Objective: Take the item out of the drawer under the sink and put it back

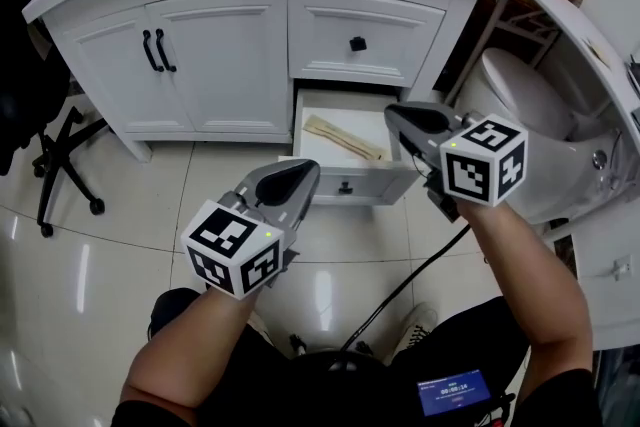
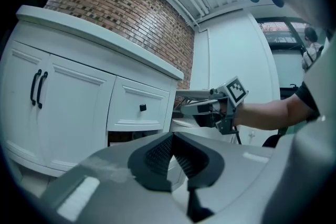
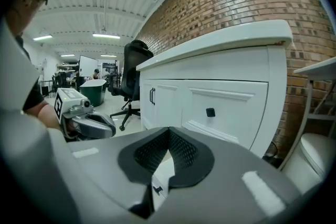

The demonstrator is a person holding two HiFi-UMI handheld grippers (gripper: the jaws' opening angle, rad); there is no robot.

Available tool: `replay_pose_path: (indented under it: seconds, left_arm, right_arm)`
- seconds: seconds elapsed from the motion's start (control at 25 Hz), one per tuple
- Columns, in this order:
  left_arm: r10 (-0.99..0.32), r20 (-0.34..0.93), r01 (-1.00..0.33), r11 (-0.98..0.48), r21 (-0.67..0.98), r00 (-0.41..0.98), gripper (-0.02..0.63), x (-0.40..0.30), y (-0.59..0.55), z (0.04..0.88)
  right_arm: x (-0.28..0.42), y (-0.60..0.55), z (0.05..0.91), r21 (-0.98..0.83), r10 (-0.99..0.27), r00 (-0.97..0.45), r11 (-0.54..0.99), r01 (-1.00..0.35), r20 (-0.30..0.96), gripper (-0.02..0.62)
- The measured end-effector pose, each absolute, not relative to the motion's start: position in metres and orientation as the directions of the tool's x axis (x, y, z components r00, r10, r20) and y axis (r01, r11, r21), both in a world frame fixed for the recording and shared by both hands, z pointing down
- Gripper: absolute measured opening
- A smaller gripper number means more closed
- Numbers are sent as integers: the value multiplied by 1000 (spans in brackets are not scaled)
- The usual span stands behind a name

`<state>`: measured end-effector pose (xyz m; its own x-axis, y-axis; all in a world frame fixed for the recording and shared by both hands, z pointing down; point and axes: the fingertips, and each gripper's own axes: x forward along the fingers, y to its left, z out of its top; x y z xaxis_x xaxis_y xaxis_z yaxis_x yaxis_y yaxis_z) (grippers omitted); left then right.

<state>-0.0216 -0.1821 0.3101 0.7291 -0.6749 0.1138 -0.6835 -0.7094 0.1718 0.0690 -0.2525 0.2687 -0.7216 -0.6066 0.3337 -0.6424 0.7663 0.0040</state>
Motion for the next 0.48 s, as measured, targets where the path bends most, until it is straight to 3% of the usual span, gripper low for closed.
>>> replay_pose_path:
  seconds: [0.48]
  left_arm:
    - [-673, 119, -683, -714, 157, 730, 6, -21, -181, 308]
  right_arm:
    - [109, -192, 293, -99, -674, -685, 689, -718, 275, 8]
